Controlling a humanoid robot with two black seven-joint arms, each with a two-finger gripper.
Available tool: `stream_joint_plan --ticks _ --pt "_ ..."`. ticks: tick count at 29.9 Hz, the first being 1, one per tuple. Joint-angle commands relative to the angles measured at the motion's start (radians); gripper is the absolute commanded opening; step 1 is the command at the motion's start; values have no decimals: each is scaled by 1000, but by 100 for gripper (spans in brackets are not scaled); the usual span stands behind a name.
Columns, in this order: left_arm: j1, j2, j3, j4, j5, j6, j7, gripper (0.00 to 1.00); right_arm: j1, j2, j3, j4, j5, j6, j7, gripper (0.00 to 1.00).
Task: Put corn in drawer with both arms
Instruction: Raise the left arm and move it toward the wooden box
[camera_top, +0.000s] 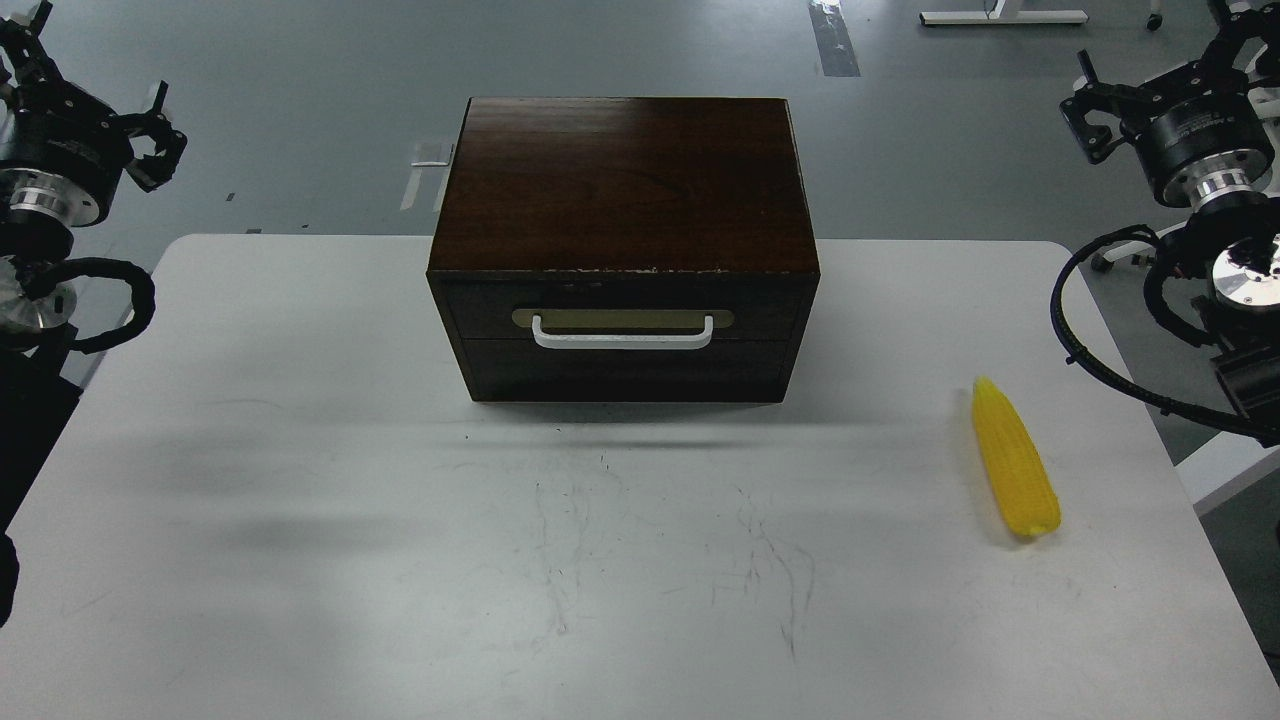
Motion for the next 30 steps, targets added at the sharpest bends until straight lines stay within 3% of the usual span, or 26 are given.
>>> stream_joint_plan --ticks 1,11,16,23,28,30 --pt "5 -1 1 -1 2 0 -1 98 -14 -5 13 0 2 0 0 100" --pt "-5 54 19 -22 13 0 6 98 -61 -37 20 -2 3 0 10 100" --pt "-45 106 19 -29 163 0 5 98 -61 -38 37 0 5 0 13 100" --pt "-338 117 27 -33 558 0 2 96 -68 -48 48 -2 3 0 13 100" --pt "-453 74 65 -203 769 0 -3 93 -93 -48 50 -2 3 0 13 100" --pt "-461 81 67 -405 897 0 -3 93 -99 -49 51 -2 5 0 13 100"
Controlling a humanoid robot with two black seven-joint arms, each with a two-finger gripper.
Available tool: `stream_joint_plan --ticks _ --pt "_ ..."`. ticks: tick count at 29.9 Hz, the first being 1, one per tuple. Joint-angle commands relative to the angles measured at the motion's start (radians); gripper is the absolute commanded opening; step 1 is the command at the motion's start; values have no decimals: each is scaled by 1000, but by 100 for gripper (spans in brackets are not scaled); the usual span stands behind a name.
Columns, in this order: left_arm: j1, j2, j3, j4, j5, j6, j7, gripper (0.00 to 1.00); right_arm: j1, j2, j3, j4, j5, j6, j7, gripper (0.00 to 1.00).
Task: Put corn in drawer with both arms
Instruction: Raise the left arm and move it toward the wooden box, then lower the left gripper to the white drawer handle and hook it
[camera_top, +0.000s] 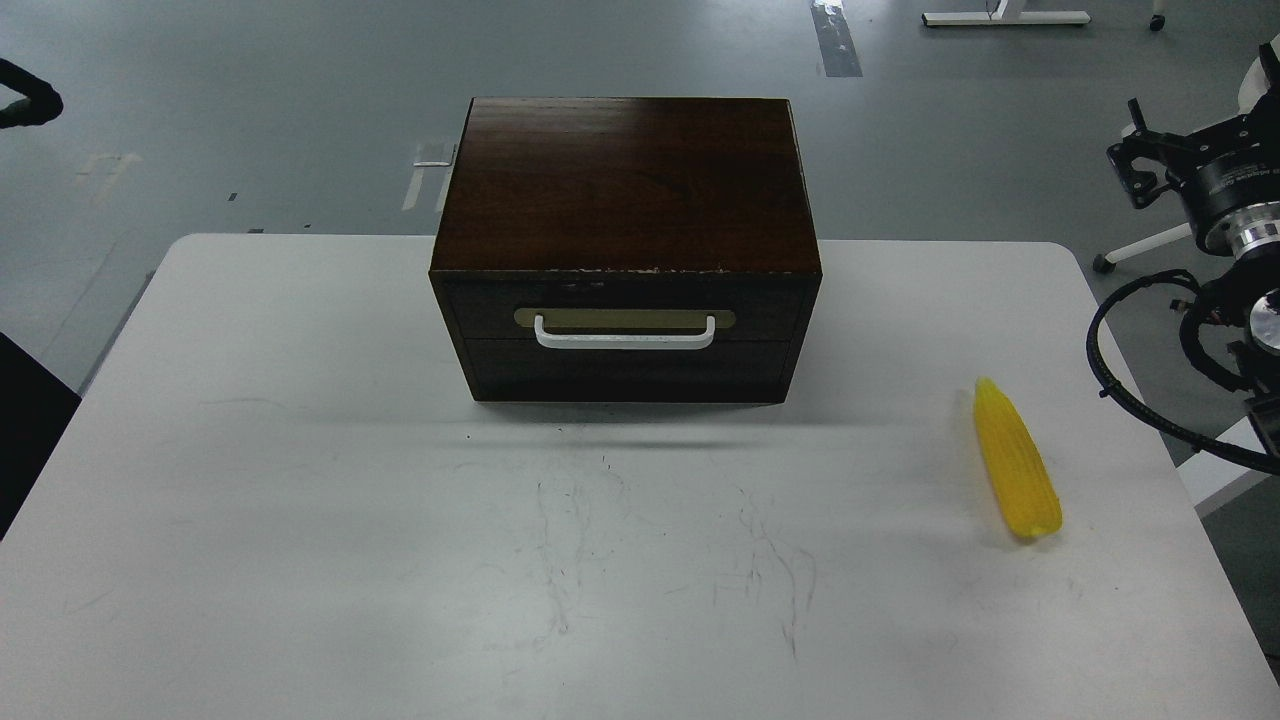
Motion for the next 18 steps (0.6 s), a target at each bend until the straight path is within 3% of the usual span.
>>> stream_joint_plan --ticks 1,7,10,18 --pt "-22 5 7 -278 199 0 0 92 -9 -5 4 0 1 0 0 100" --pt "10 12 11 -776 717 0 0 91 -9 -31 5 0 1 0 0 100" --pt "56 18 54 -931 940 0 0 91 -7 -46 5 0 1 0 0 100" --pt "82 15 266 -1145 1336 0 1 84 -23 -81 7 0 3 0 0 100"
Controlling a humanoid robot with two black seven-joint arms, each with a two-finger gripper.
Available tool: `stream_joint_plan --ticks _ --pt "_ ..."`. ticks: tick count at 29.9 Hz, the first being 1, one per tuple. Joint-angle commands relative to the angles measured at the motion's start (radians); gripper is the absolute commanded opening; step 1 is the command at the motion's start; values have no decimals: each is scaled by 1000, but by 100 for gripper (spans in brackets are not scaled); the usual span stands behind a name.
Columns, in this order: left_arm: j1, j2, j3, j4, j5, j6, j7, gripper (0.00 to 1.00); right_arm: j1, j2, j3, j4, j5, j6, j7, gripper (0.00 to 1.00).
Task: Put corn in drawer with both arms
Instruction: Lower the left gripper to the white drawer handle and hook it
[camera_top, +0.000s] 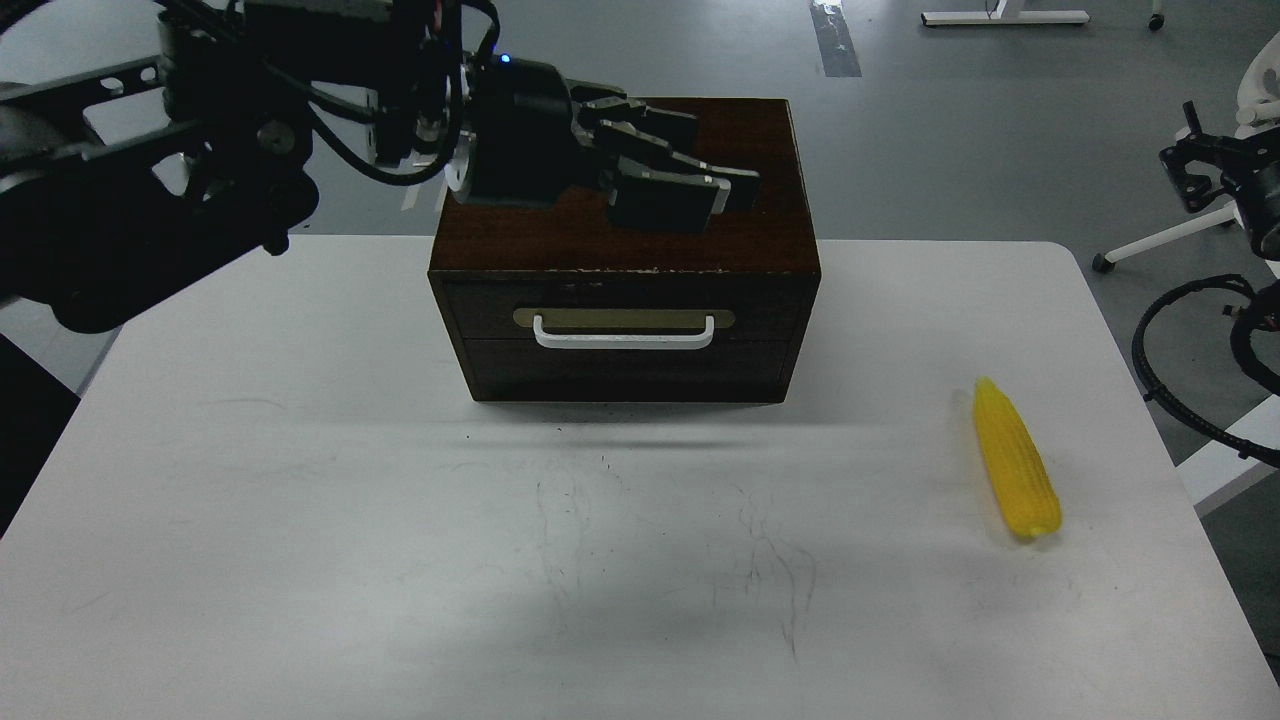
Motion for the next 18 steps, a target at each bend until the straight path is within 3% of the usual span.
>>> stream_joint_plan --ticks 1,8,18 --pt "-5 -3 136 -74 204 0 2 84 -13 -6 2 0 1 0 0 100" --pt "-16 -16 279 -13 486 0 -1 84 -14 -6 5 0 3 0 1 100" --pt "-14 -18 362 19 516 0 -1 83 -14 -6 10 0 3 0 1 100"
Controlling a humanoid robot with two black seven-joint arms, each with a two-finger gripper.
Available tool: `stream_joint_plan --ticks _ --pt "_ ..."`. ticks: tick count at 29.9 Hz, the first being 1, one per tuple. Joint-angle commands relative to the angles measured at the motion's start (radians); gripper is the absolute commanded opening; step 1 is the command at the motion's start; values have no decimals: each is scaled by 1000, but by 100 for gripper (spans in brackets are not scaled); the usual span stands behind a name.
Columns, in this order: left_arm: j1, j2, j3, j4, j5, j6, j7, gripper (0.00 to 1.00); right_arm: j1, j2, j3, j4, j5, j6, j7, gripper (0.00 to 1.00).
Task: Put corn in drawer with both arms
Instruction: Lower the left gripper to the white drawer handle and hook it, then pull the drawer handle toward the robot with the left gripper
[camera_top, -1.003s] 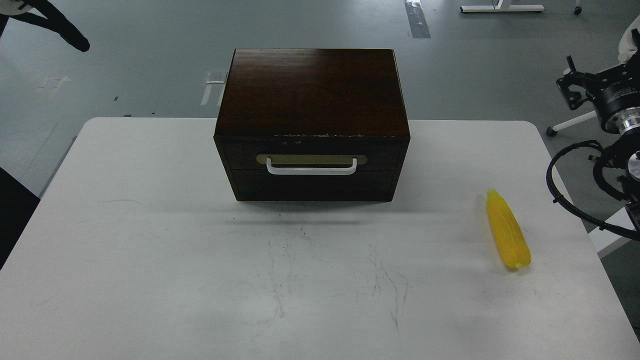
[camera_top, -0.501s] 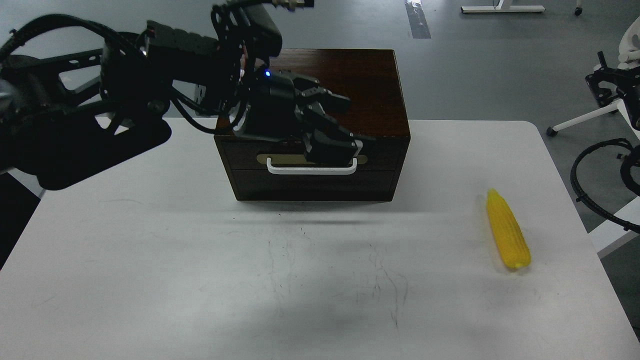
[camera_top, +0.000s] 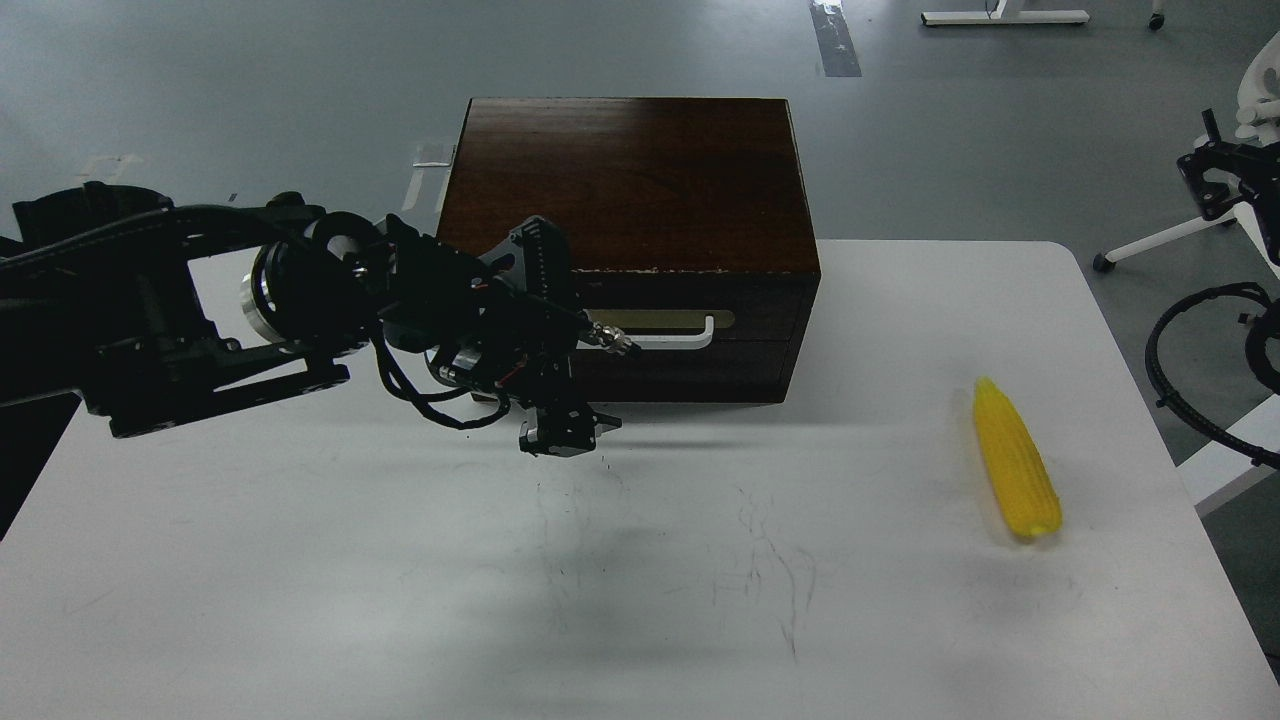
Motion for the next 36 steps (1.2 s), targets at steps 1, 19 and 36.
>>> stream_joint_plan --ticks 1,19,36 --pt "0 -5 7 33 0 0 1 82 -1 0 0 0 0 0 0 100" --pt "-13 -62 7 107 0 0 3 80 -12 -1 3 -15 0 0 -1 100" --pt "4 -111 7 115 0 0 -2 59 -14 -3 5 -25 0 0 -1 100"
